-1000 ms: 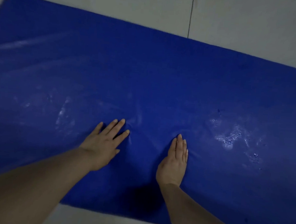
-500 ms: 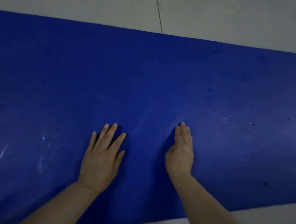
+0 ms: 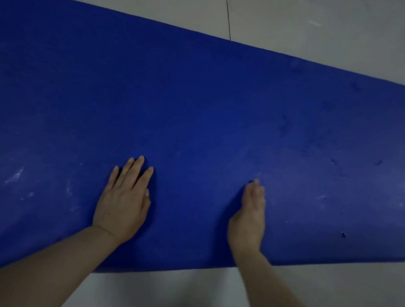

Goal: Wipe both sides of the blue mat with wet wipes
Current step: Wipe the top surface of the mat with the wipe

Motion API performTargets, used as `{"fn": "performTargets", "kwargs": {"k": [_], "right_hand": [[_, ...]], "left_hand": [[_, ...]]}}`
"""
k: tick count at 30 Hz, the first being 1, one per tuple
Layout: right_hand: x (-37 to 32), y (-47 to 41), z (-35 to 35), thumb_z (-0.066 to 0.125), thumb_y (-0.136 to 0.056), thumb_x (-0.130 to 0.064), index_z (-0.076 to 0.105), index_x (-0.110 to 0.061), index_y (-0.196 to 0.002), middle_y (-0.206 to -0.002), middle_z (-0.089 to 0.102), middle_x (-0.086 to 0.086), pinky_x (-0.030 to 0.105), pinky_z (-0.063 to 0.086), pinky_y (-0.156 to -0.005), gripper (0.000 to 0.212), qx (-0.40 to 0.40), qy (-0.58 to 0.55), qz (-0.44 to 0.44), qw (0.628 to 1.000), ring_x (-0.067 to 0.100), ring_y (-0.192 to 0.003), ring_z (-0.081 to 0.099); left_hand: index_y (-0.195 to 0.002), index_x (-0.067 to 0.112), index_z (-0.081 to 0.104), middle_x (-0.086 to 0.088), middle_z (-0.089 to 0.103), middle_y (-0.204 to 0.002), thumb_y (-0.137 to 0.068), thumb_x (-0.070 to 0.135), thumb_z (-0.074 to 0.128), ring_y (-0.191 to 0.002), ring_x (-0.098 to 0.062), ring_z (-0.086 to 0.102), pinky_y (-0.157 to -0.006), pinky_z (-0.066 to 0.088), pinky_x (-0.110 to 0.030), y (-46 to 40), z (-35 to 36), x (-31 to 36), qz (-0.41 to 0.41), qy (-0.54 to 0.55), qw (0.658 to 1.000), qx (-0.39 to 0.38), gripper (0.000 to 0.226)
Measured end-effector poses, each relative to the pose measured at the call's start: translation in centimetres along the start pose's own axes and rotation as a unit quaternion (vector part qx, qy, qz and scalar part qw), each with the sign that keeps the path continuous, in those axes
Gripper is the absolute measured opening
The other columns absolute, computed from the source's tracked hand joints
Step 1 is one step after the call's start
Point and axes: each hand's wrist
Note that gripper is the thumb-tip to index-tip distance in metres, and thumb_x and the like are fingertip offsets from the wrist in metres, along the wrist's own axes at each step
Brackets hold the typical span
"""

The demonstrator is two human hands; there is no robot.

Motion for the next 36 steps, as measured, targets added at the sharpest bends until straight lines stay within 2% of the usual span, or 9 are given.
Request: {"fn": "performTargets", "kwargs": {"k": [5,12,15,19,24,27,31,34,36], "right_hand": [[-5.4,6.0,1.5,0.074,-0.060,-0.002,0.036,-0.003,-0.141,-0.145,0.043,0.008,0.037,0.029,-0.110,0.090,-0.086,-0.026,-0.283,0.955,0.025,-0.131,0.044],[2.1,2.2,-0.6,0.038,-0.084,0.015,0.019,-0.007,-0.149,-0.159,0.010,0.002,0.035,0.015,-0.119,0.071,-0.046,0.002,0.066,0.997,0.019,-0.146,0.006],[-3.7,4.3,-0.2,0.043,-0.084,0.001,0.006,-0.001,-0.148,-0.158,0.009,0.014,0.035,-0.003,-0.117,0.074,-0.051,-0.047,-0.062,0.996,0.028,-0.145,0.008],[-8.3,7.4,1.2,0.077,-0.059,-0.001,0.051,-0.002,-0.132,-0.139,0.050,0.012,0.040,0.040,-0.105,0.078,-0.097,-0.084,-0.287,0.949,0.027,-0.128,0.048],[0.4,4.8,-0.7,0.045,-0.085,0.004,0.000,-0.002,-0.147,-0.157,0.002,0.011,0.039,0.013,-0.119,0.077,-0.045,-0.002,-0.092,0.995,0.029,-0.145,0.011],[0.9,5.0,-0.9,0.046,-0.072,0.019,0.025,0.003,-0.144,-0.154,0.024,0.016,0.041,0.027,-0.115,0.077,-0.036,0.032,0.017,0.999,0.031,-0.141,0.025],[-7.1,8.7,-0.1,0.033,-0.087,0.001,-0.012,0.008,-0.141,-0.150,-0.014,0.027,0.045,0.008,-0.117,0.071,-0.122,0.014,-0.214,0.969,0.039,-0.143,0.006],[-9.5,10.4,1.3,0.046,-0.085,-0.012,0.046,-0.005,-0.136,-0.147,0.040,0.010,0.034,0.029,-0.111,0.052,-0.128,-0.063,-0.286,0.947,0.023,-0.134,0.040],[-7.4,9.5,1.4,0.063,-0.078,-0.018,0.040,-0.006,-0.139,-0.146,0.042,0.011,0.032,0.030,-0.110,0.067,-0.147,-0.010,-0.276,0.950,0.021,-0.131,0.044]], "left_hand": [[-0.135,0.003,0.052,-0.017,0.040,-0.149,-0.092,0.027,0.024,-0.137,-0.032,0.038,-0.114,0.023,-0.048,0.2,-0.3,-0.2,0.003,-0.001,1.000,0.000,0.056],[-0.135,0.004,0.052,-0.018,0.040,-0.148,-0.093,0.018,0.035,-0.136,-0.034,0.038,-0.113,0.026,-0.050,0.8,-0.2,-0.2,0.021,0.000,1.000,0.019,0.047],[-0.133,0.002,0.053,-0.020,0.041,-0.147,-0.086,0.004,0.060,-0.136,-0.037,0.039,-0.112,0.026,-0.051,0.7,-0.3,-0.2,0.026,0.012,0.999,0.028,0.048],[-0.133,0.002,0.052,-0.022,0.039,-0.148,-0.088,0.008,0.050,-0.136,-0.036,0.036,-0.115,0.016,-0.044,1.6,-0.3,-0.4,0.041,0.016,0.998,0.043,0.046],[-0.135,0.005,0.048,-0.020,0.036,-0.149,-0.089,0.022,0.029,-0.136,-0.036,0.035,-0.114,0.016,-0.045,3.8,-0.2,-0.2,0.043,0.007,0.999,0.026,0.053],[-0.136,0.005,0.048,-0.020,0.036,-0.150,-0.090,0.023,0.028,-0.137,-0.035,0.035,-0.115,0.016,-0.044,3.9,0.0,-0.2,0.052,0.000,0.998,0.022,0.053],[-0.134,0.003,0.051,-0.021,0.038,-0.148,-0.089,0.022,0.029,-0.136,-0.033,0.032,-0.113,0.016,-0.044,3.8,-0.2,-0.1,0.054,-0.002,0.998,0.014,0.053],[-0.134,0.002,0.051,-0.022,0.039,-0.148,-0.089,0.023,0.030,-0.136,-0.032,0.030,-0.114,0.014,-0.042,3.8,-0.3,-0.3,0.051,-0.005,0.999,0.013,0.053],[-0.134,0.003,0.051,-0.021,0.039,-0.148,-0.089,0.022,0.029,-0.136,-0.033,0.032,-0.114,0.014,-0.042,3.8,-0.4,-0.4,0.048,-0.004,0.999,0.009,0.053]]}}
Point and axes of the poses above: each hand's wrist, its own y-axis away from the middle knuckle, its own z-axis out of the palm, x = y × z
